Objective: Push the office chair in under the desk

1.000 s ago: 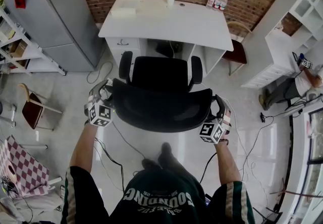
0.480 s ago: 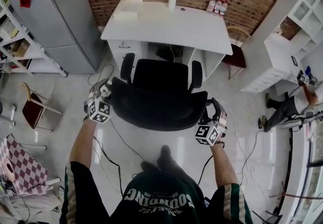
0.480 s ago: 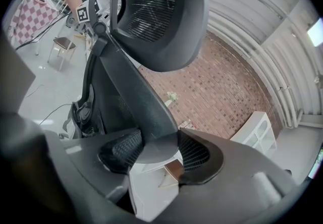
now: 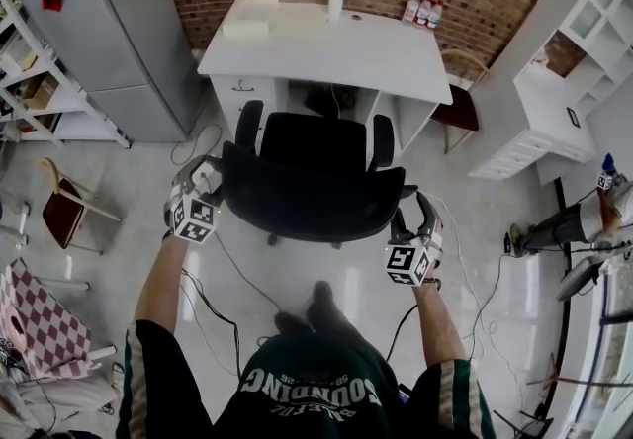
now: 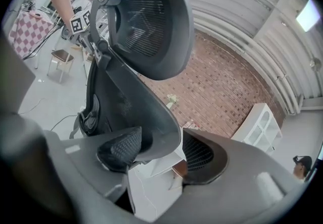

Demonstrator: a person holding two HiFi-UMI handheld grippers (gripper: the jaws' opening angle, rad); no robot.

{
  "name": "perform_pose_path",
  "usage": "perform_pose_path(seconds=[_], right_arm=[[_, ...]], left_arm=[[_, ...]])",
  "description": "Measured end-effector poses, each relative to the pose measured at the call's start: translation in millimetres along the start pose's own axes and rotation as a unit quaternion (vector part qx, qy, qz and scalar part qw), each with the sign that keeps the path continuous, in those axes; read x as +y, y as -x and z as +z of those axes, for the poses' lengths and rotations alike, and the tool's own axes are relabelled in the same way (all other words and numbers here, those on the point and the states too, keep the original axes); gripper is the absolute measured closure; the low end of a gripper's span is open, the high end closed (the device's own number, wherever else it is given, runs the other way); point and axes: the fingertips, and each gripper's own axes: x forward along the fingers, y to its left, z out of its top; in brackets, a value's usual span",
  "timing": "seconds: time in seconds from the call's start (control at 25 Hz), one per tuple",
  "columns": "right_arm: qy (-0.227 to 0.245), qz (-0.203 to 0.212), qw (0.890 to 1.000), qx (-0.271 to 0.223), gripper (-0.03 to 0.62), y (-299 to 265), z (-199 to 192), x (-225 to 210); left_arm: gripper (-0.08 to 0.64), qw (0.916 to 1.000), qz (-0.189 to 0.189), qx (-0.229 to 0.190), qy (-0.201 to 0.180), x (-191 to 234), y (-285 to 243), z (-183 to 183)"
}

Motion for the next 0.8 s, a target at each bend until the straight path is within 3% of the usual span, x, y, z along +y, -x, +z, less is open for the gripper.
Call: perform_pose_path(seconds=[0.12,0.28,0.36,0.44,0.56,0.68,0.8], right_arm=[[-0.014,0.009,1.0,0.001,0.357,14.3,-4.5,9.0],[-0.049,0.005,0.999,0.003,0.389,44.1,-3.4,9.2],[-0.072,-0.001,0.997,0.0,0.467,62.4,-0.1,3.2],[-0.1,0.003,0.995,-0.004,0.591,76.9,7.1,0.9],[-0.143,0.016,0.989,-0.013,0.592,93.8,17.5,6.1],[-0.169,0.022,0.985,-0.023,0.592,106.7,23.0,9.1],[-0.19,0.031,0.981,-0.03,0.592,117.0,25.7,7.7]], left_arm=[[0.215,0.9998,0.003,0.005,0.019,-13.4,19.8,-10.4],[0.253,0.9963,0.016,-0.018,0.082,-20.9,56.8,-12.1],[0.301,0.9935,0.028,-0.043,0.102,-23.9,77.1,-5.8],[0.366,0.9918,0.042,-0.057,0.107,-28.1,93.1,-0.2],[0.426,0.9893,0.073,-0.063,0.11,-36.2,116.3,8.3],[0.549,0.9831,0.08,-0.071,0.148,-49.4,141.8,20.4],[0.551,0.9784,0.06,-0.074,0.183,-69.8,155.5,25.3]])
